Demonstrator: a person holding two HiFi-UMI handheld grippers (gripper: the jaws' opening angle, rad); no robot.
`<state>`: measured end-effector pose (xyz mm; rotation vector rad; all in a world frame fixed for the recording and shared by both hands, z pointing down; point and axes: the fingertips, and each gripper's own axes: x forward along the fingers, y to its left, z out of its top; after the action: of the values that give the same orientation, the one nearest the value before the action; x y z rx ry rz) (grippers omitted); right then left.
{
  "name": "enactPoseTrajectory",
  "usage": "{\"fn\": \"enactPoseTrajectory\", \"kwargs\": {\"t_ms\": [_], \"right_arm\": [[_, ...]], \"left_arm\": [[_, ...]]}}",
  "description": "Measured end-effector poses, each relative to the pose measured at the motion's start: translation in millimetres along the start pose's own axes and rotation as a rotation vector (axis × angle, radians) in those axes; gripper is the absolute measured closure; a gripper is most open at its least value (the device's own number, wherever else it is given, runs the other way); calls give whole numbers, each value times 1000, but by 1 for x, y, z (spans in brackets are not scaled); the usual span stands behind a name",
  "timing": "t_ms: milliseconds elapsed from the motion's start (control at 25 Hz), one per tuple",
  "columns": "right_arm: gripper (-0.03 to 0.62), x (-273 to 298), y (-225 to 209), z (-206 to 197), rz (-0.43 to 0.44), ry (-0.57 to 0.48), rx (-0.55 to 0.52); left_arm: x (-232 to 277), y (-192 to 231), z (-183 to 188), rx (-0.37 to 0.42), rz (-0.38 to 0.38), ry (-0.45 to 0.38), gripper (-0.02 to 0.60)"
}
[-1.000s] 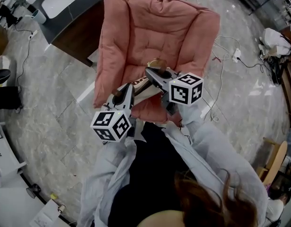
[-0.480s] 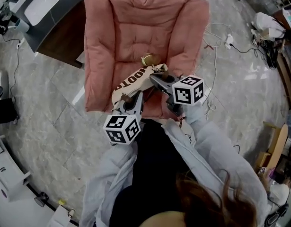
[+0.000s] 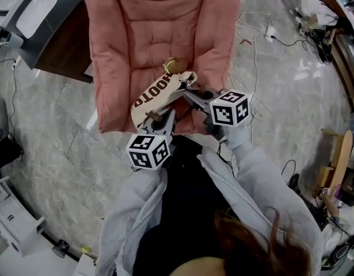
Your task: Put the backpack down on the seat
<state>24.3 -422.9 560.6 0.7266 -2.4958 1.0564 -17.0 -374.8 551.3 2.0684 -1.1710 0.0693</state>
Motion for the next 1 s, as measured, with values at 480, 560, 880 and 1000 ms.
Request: {"fn": "enactPoseTrajectory", "kwargs": {"t_ms": [480,560,880,1000], "right_arm": [[585,14,-18,-85,-119,140,85],[585,17,-22,-90,-150,135,115],[304,24,-32,-114,-213,198,242],[96,19,-40,-126,-272,218,310]], "left_arm": [[3,34,-64,-95,29,154,566],[1,39,-65,-110,37,152,566],[2,42,-82,-171,5,249,542],[-3,47,-98,-217,7,323,251]]}}
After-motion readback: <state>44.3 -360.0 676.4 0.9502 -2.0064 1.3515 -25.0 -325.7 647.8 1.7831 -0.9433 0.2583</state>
